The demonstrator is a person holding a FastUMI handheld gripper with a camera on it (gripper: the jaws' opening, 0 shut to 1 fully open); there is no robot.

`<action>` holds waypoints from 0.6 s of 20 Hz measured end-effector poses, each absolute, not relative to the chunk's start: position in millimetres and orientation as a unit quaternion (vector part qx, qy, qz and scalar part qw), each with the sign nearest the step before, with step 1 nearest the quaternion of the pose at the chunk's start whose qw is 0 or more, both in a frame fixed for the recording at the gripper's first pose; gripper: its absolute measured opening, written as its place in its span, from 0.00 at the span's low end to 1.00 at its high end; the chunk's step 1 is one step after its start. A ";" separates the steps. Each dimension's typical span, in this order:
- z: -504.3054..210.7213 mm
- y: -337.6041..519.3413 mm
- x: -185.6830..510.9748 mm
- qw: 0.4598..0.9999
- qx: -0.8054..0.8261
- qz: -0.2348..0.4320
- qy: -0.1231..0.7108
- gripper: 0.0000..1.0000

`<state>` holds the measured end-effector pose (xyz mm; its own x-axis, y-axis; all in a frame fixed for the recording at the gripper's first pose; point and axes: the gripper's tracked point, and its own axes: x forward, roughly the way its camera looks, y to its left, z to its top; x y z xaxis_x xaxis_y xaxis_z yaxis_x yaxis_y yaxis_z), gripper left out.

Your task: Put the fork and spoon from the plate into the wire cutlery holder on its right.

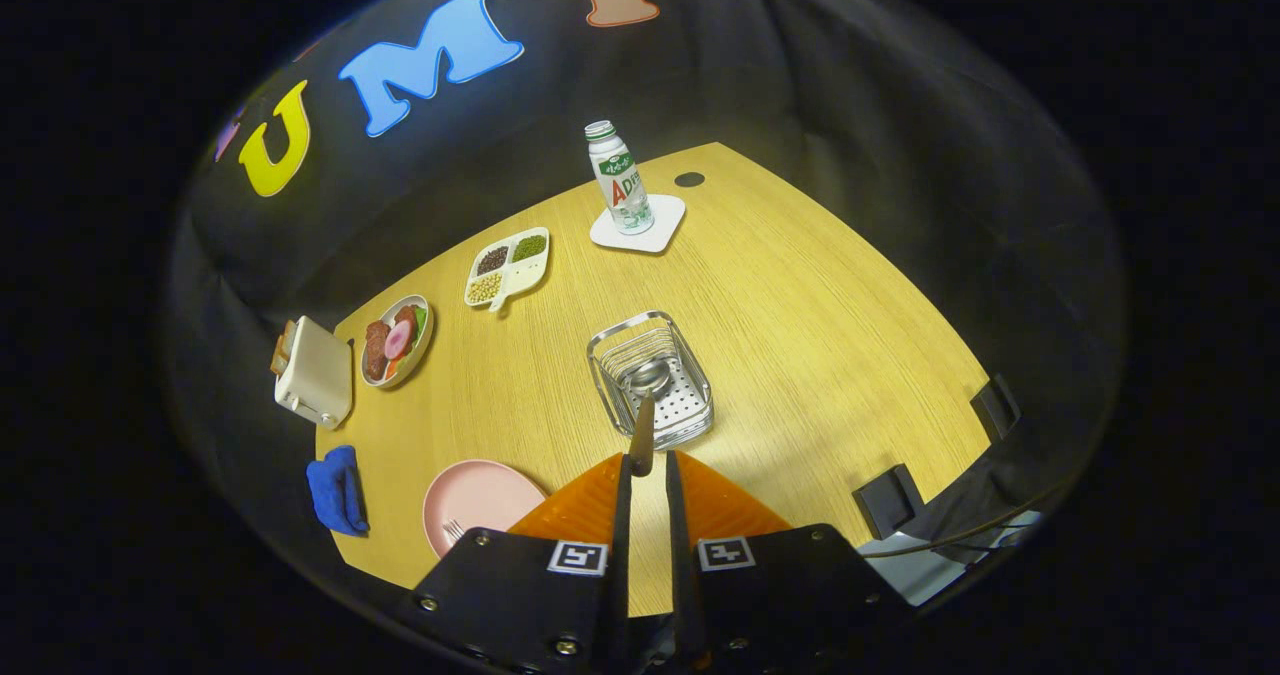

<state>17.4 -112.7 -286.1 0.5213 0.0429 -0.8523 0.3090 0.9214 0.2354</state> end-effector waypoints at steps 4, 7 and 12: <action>-285.1 -108.9 16.0 0.857 0.180 -0.071 0.477 0.19; -277.8 -104.6 17.9 0.867 0.176 -0.064 0.461 0.19; -272.8 -88.5 19.7 0.876 0.164 -0.040 0.452 0.18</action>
